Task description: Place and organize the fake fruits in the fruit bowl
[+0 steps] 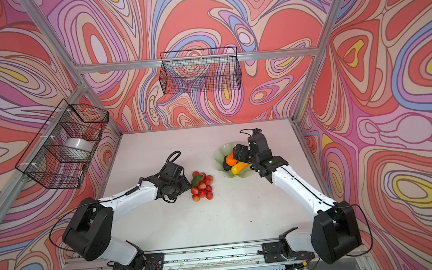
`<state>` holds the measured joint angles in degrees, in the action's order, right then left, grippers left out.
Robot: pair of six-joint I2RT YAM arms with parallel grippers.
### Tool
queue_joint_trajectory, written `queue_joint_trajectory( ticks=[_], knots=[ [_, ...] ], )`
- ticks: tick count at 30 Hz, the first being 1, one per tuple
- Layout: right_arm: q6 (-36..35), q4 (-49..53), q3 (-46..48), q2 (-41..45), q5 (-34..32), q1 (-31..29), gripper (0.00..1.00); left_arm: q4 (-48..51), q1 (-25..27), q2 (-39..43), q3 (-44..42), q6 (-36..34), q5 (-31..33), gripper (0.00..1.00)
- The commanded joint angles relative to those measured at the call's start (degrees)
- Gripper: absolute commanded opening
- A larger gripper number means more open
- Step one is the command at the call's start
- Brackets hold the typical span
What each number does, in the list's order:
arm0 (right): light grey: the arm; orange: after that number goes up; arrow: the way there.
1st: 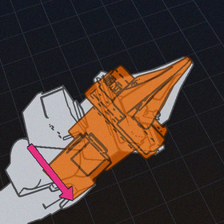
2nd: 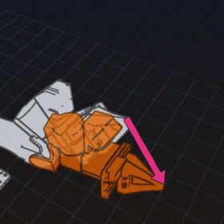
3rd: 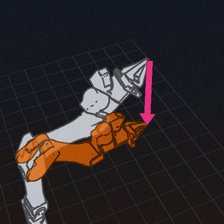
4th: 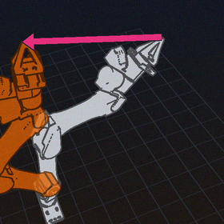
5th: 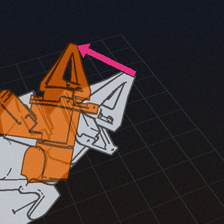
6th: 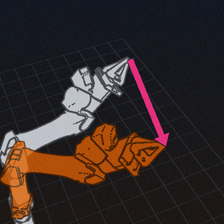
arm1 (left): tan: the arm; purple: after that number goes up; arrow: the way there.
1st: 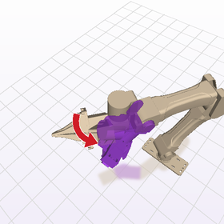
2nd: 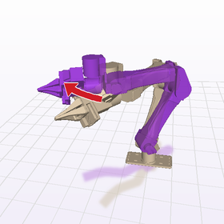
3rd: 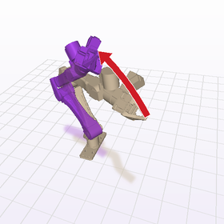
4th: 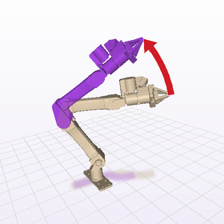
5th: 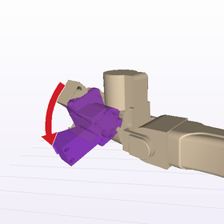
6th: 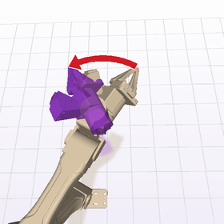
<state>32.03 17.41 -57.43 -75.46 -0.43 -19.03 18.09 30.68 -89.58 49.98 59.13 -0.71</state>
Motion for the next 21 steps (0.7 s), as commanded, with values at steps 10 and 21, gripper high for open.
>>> queue_joint_trajectory(
  ticks=[10, 21],
  knots=[
    [0.93, -0.33, 0.82, -0.81, 0.43, 0.30, 0.93, -4.46, -0.27, -3.91, 1.65, 1.77, -2.93, 0.21],
    [-10.47, 7.51, -6.26, -4.74, 4.04, -4.57, 0.86, -5.02, -1.36, -0.21, -0.42, -0.52, -2.87, 0.08]
  ],
)
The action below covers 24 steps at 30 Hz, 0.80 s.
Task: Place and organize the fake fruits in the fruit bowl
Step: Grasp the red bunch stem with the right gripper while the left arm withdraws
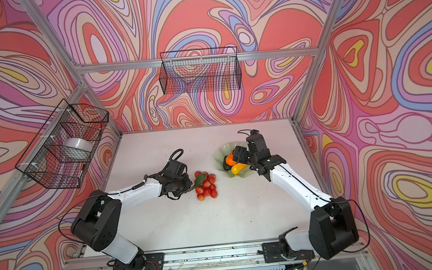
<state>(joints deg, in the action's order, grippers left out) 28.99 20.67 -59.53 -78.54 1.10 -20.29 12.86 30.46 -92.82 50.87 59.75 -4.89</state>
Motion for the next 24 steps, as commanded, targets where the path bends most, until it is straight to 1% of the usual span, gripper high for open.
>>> queue_joint_trajectory(
  ticks=[1, 3, 5, 6, 8, 9, 11, 13, 15, 16, 19, 22, 24],
  knots=[
    [-11.06, 6.64, -6.14, -3.03, 2.19, -5.69, 0.86, 0.63, -2.14, 4.46, -2.01, -1.96, 1.61, 0.13],
    [-17.80, 10.58, -9.14, -5.60, 2.41, -9.04, 0.86, 1.83, -4.98, 7.87, -2.86, -3.64, 1.83, 0.29],
    [-23.80, 13.32, -11.37, -8.50, 4.37, -11.05, 0.84, 4.11, -8.02, 12.58, -3.73, -5.57, 2.34, 0.53],
    [-25.87, 13.59, -11.75, -9.10, 6.02, -11.79, 0.84, 4.90, -9.24, 14.68, -3.89, -6.40, 2.76, 0.61],
    [-29.33, 12.84, -12.10, -9.46, 10.89, -13.98, 0.83, 7.21, -12.11, 18.72, -3.26, -9.07, 3.47, 0.73],
    [-30.59, 12.22, -11.97, -9.53, 11.82, -15.50, 0.83, 8.56, -13.51, 20.07, -2.75, -9.88, 3.42, 0.76],
    [-33.92, 13.19, -13.05, -10.75, 11.51, -19.61, 0.80, 9.87, -17.11, 23.09, -2.61, -11.28, 2.29, 0.82],
    [-35.78, 13.58, -13.27, -12.21, 12.11, -22.58, 0.79, 10.14, -20.73, 25.53, -3.26, -11.70, 1.09, 0.85],
    [-37.07, 11.73, -11.93, -12.98, 12.03, -25.10, 0.78, 9.82, -23.67, 27.64, -4.18, -12.94, 0.58, 0.87],
    [-38.09, 11.01, -11.39, -13.43, 11.14, -26.60, 0.78, 10.38, -25.06, 28.46, -4.28, -13.28, 0.83, 0.88],
    [-41.75, 9.90, -11.08, -14.79, 8.00, -30.44, 0.78, 10.69, -28.89, 30.17, -4.85, -14.02, -1.38, 0.91],
    [-45.38, 11.06, -13.63, -19.02, 2.78, -33.76, 0.79, 11.26, -31.70, 31.02, -5.40, -14.69, -3.01, 0.92],
    [-46.47, 11.55, -15.60, -22.07, 0.13, -34.77, 0.78, 11.36, -33.35, 31.36, -6.07, -14.83, -4.25, 0.94]
  ],
)
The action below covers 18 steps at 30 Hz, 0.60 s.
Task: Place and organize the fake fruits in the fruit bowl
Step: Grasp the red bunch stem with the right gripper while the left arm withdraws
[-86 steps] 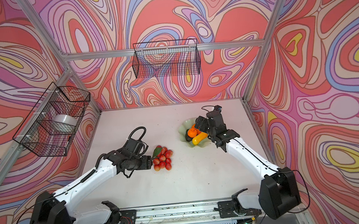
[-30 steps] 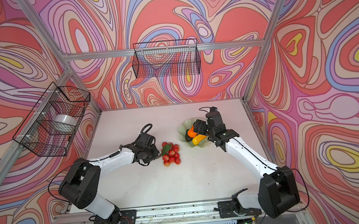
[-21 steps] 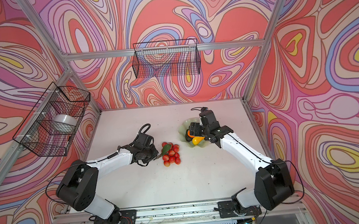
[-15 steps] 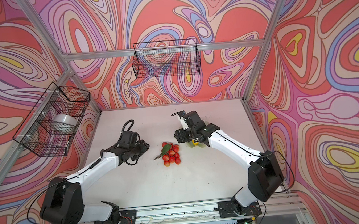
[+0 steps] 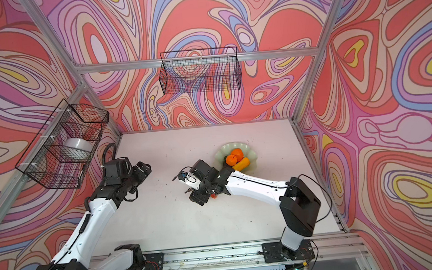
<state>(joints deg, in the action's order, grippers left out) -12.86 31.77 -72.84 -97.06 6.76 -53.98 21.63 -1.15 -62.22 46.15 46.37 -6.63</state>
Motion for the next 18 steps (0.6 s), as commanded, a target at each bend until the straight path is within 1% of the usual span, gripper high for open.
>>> queue_joint_trajectory(
  ticks=[1, 2, 4, 12, 15, 18],
  knots=[
    [-5.15, 0.13, -2.90, -4.12, -6.14, -1.22, 0.77, 2.39, -2.54, 0.91, -1.86, -1.40, -3.27, 0.94],
    [-5.74, -0.06, -3.51, -6.43, -6.35, -1.32, 0.76, 2.08, -3.20, 1.10, -2.38, -1.28, -4.24, 0.95],
    [-6.54, -1.34, -4.32, -8.18, -7.54, -1.66, 0.75, 1.74, -3.80, 1.37, -3.11, -1.11, -5.12, 0.96],
    [-9.62, -3.30, -8.63, -15.19, -13.15, -2.54, 0.68, 1.97, -5.06, 2.58, -4.03, -1.72, -5.99, 0.98],
    [-10.51, -4.01, -8.99, -17.06, -16.05, -2.71, 0.62, 1.98, -5.55, 2.97, -4.47, -1.87, -6.36, 0.98],
    [-11.02, -5.59, -8.77, -17.88, -18.47, -2.71, 0.53, 1.93, -6.17, 3.15, -4.83, -1.97, -6.89, 0.98]
  ],
)
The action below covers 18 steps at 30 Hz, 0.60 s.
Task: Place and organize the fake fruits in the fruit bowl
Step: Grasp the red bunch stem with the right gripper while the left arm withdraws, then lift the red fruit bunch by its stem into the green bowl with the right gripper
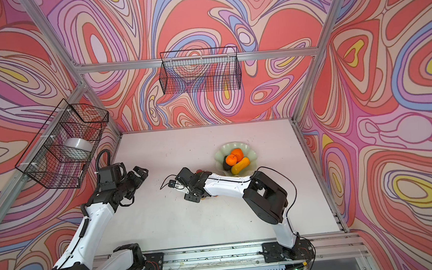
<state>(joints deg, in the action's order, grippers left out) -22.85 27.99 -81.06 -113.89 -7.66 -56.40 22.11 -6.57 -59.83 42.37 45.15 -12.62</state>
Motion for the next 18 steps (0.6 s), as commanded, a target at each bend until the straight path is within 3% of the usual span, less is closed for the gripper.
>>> queue_joint_trajectory(
  ticks=[1, 8, 12, 18],
  knots=[
    [-1.46, -2.33, -0.57, -1.38, -4.47, -0.37, 0.51, 1.38, -0.94, 0.77, -1.11, -0.69, -0.99, 0.98],
    [-4.01, -3.56, -2.73, -4.12, -7.82, -0.62, 0.22, 1.35, -1.86, 1.13, -1.67, -0.85, -1.86, 0.98],
    [-2.18, -2.51, -4.61, -4.58, -7.53, -0.61, 0.00, 1.36, -2.44, 1.47, -2.11, -1.01, -2.14, 0.98],
    [3.02, -2.32, -6.95, -1.42, -7.52, -0.52, 0.00, 0.66, -3.09, 1.52, -2.36, -1.02, -3.38, 0.98]
  ],
)
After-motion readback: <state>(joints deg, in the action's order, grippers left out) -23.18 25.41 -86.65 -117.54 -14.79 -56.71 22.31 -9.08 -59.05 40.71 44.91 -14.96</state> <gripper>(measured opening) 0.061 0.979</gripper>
